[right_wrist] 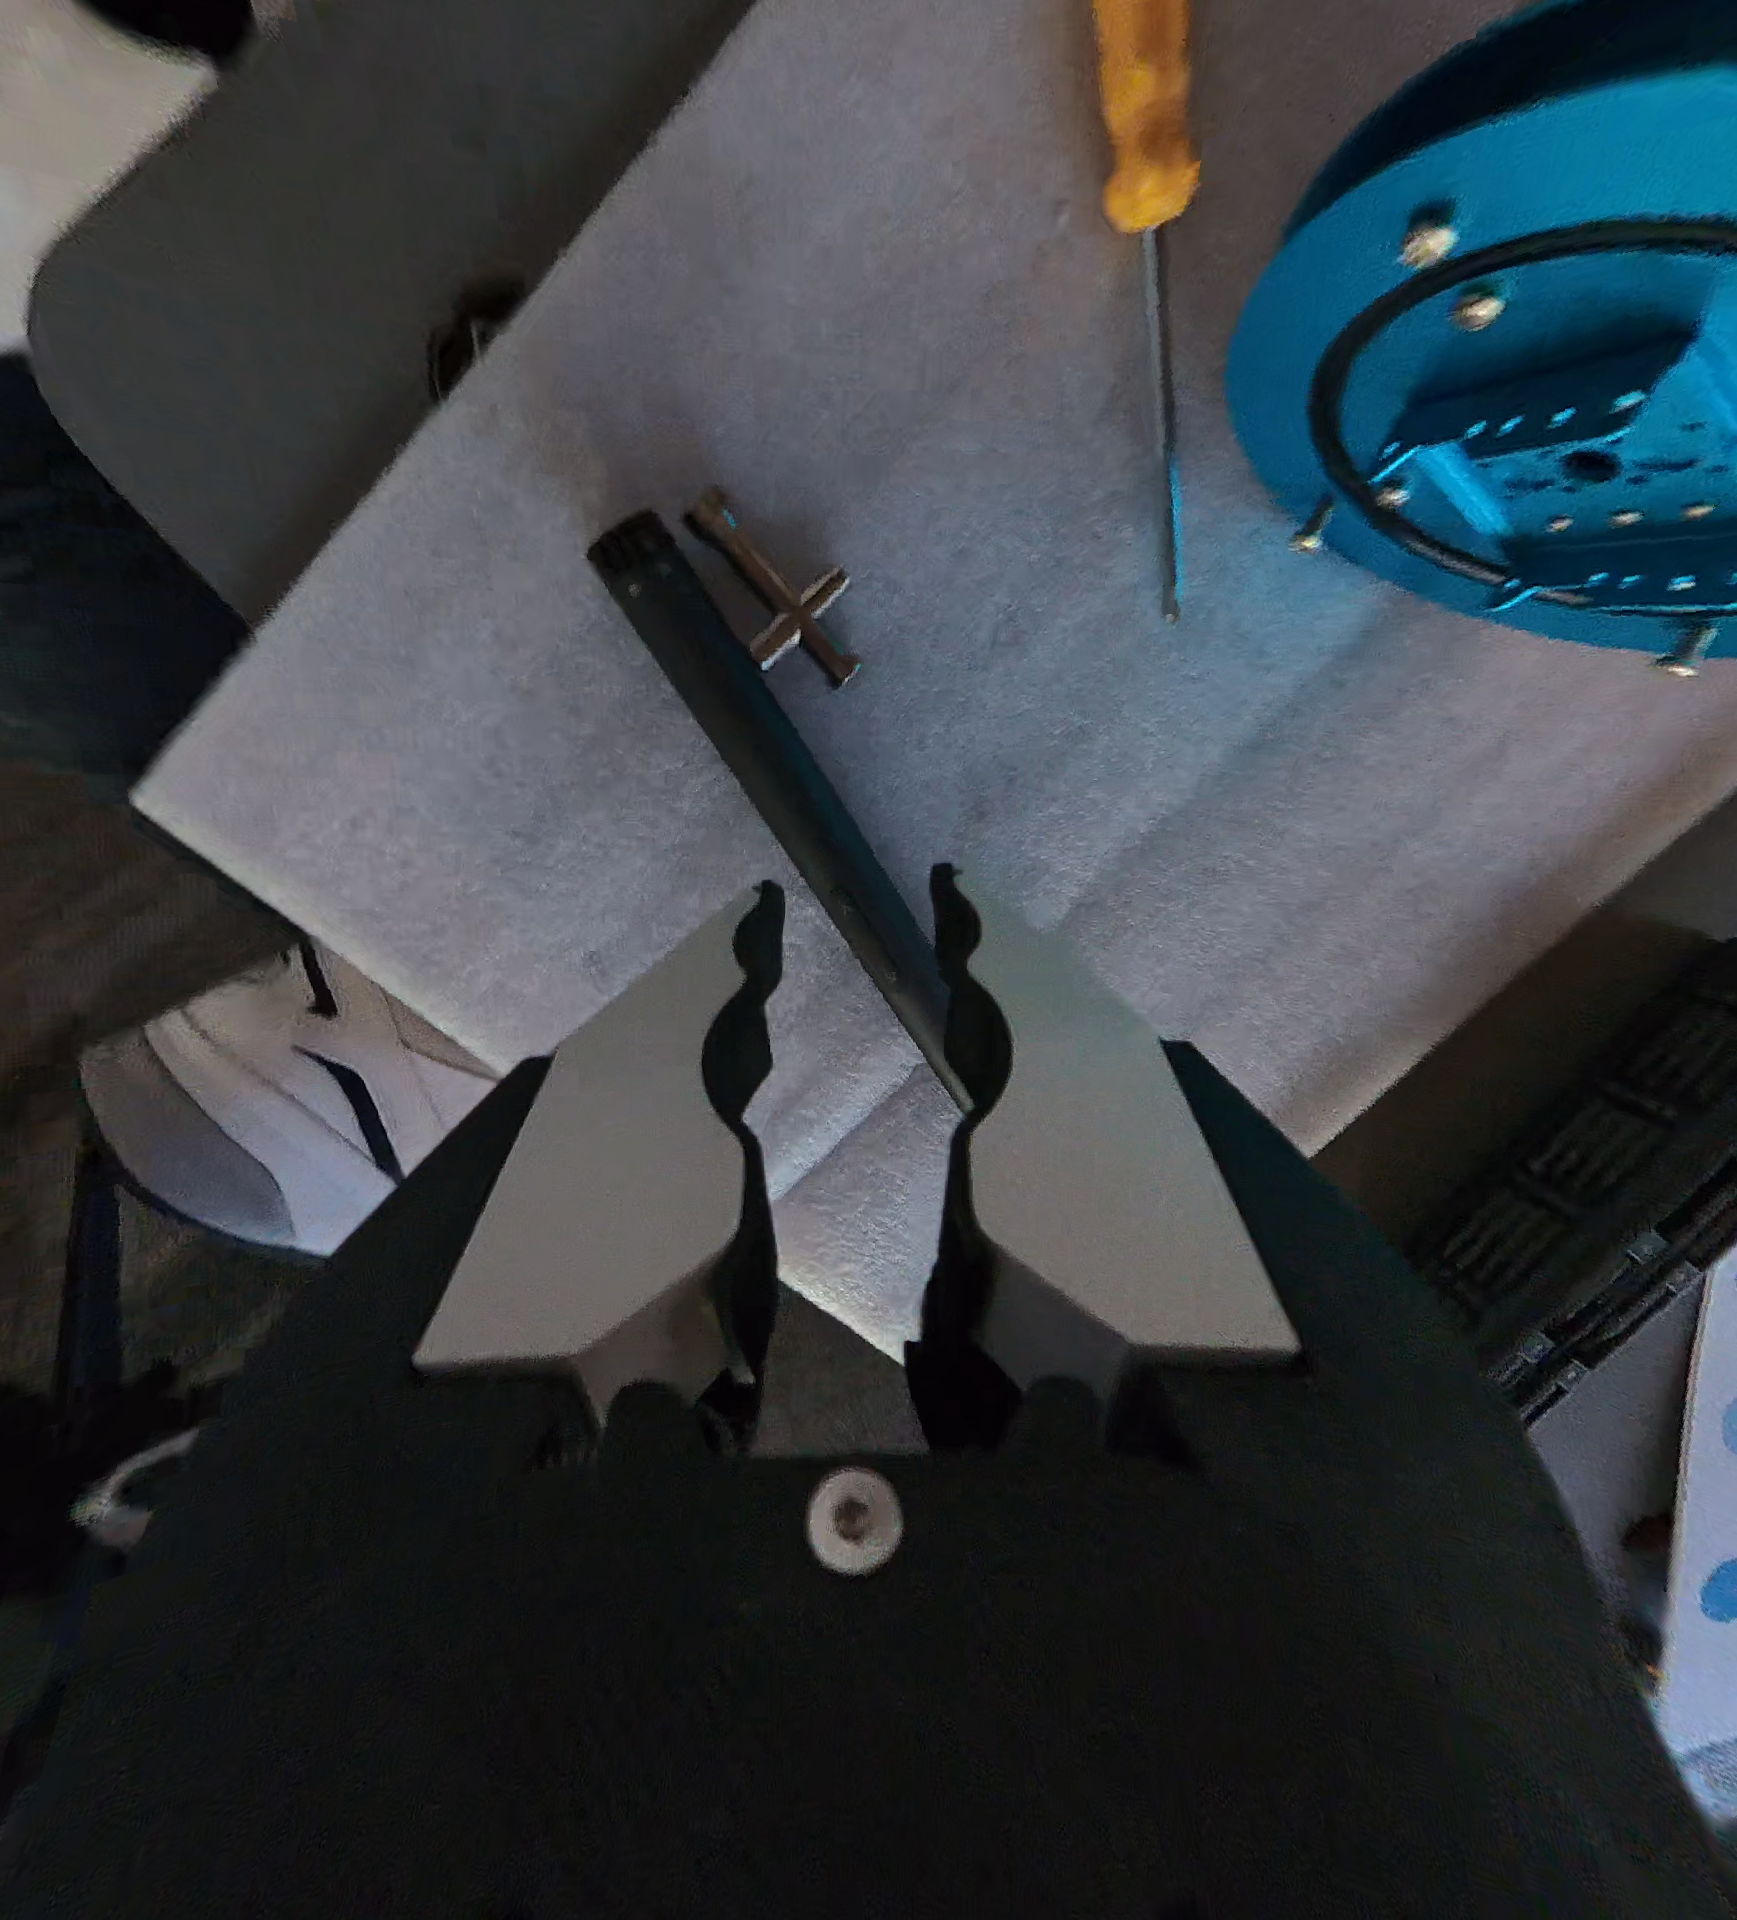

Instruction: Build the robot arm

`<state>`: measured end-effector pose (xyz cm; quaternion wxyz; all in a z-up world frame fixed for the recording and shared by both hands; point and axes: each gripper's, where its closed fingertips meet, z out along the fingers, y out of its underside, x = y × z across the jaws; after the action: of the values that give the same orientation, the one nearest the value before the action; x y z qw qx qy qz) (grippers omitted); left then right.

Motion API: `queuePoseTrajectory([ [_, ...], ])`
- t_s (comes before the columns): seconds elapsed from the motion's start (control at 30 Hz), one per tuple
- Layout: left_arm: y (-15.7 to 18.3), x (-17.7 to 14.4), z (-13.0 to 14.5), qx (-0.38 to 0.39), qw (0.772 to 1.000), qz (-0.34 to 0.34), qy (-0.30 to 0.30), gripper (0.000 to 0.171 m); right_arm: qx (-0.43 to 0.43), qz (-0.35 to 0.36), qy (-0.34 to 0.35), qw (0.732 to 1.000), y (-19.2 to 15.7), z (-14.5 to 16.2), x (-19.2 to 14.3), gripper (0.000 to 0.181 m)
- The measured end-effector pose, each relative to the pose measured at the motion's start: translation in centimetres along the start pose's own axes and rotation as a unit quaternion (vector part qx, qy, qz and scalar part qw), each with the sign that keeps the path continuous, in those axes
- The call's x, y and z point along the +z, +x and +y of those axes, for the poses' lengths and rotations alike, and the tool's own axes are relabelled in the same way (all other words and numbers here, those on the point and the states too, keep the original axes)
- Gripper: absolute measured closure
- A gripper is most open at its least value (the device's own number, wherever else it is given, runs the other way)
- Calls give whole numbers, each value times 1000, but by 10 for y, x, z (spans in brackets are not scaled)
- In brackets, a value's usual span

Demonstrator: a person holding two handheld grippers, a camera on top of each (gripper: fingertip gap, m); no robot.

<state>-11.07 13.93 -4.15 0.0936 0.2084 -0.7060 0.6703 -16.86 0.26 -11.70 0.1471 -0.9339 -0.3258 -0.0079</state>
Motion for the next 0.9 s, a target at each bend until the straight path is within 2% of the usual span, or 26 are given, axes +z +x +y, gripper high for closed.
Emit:
queuePoseTrajectory([
  [0.07,0,0,0,4,1000,-1,0,167,-13,-26,-25,999,-3,13,11,152],
  [0.2,2,2,0,-1,1000,9,1,167,-4,-87,-4,996,-7,15,19,155],
  [0.3,4,5,1,3,1000,13,-2,167,-9,-111,-1,994,6,15,21,158],
  [0.47,4,5,1,2,1000,11,1,167,-9,-182,-43,982,0,24,22,168],
  [0.63,3,3,1,3,1000,9,3,167,-21,-185,-74,980,-7,33,18,170],
  [0.77,5,5,1,5,1000,10,2,167,-44,-163,-91,981,-6,35,18,166],
  [0.9,5,4,1,3,1000,12,4,168,-49,-131,-86,986,2,31,18,170],
])
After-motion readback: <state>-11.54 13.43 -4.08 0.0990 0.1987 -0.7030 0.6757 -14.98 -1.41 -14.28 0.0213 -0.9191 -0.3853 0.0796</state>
